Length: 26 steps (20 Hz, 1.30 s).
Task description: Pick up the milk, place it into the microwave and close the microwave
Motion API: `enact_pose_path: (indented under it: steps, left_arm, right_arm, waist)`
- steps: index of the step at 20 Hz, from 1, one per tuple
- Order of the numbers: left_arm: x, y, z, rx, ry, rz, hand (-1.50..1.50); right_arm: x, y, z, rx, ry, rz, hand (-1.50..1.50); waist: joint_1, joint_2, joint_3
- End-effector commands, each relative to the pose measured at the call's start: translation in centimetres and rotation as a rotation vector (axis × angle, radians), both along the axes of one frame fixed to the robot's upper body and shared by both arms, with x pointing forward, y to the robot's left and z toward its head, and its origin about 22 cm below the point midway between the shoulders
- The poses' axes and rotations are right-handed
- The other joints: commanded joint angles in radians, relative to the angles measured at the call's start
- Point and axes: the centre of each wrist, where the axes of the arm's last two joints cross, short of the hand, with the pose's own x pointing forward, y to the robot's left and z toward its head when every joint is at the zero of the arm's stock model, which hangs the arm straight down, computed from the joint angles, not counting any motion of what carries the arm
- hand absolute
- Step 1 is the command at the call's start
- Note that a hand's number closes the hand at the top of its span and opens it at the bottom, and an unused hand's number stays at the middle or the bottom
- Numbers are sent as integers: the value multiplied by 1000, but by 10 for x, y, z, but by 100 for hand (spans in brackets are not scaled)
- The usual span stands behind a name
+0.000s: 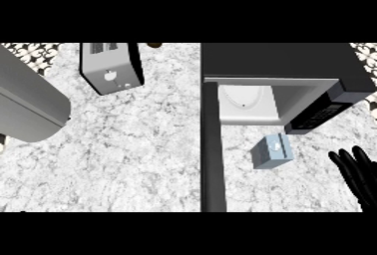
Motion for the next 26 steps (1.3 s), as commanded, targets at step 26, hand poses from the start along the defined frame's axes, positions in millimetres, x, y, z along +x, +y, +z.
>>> enact_pose_path:
  steps: [26]
  left_arm:
    - [-61, 28, -9, 5, -3, 15, -150]
  right_arm:
    - [103, -1, -119, -197, 49, -160, -150]
  waist:
    - [2, 3, 1]
